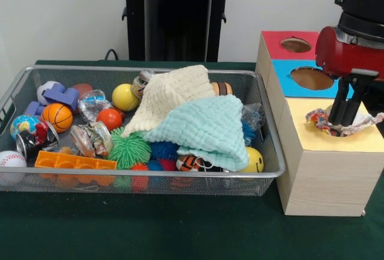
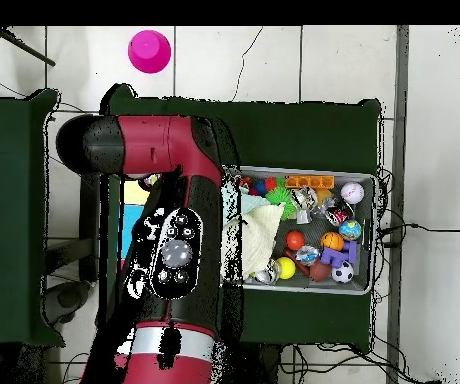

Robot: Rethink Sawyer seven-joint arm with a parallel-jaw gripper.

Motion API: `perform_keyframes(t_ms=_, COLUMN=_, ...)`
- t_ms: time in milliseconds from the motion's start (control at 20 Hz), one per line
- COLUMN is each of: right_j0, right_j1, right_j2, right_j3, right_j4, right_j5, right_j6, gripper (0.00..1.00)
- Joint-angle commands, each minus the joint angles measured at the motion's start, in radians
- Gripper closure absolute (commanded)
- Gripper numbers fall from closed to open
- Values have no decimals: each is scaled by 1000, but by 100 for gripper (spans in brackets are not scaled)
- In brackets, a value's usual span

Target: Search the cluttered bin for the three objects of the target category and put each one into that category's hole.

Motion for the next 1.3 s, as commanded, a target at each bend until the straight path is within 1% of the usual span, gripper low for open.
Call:
perform_keyframes(t_ms=50, right_j0=-35, right_j1=32, right_j2=105, right_j3=89, right_j4=20, right_j5=130, right_j6=107, gripper=100)
perform_keyframes(t_ms=250, right_j0=-28, right_j1=11, right_j2=95, right_j3=66, right_j4=15, right_j5=183, right_j6=102, gripper=100)
perform_keyframes(t_ms=350, right_j0=-24, right_j1=1, right_j2=90, right_j3=62, right_j4=13, right_j5=192, right_j6=104, gripper=100)
perform_keyframes(t_ms=550, right_j0=-23, right_j1=1, right_j2=92, right_j3=55, right_j4=18, right_j5=200, right_j6=116, gripper=100)
perform_keyframes(t_ms=900, right_j0=-15, right_j1=-9, right_j2=85, right_j3=39, right_j4=32, right_j5=265, right_j6=151, gripper=100)
perform_keyframes(t_ms=1300, right_j0=-5, right_j1=0, right_j2=106, right_j3=70, right_j4=88, right_j5=237, right_j6=203, gripper=100)
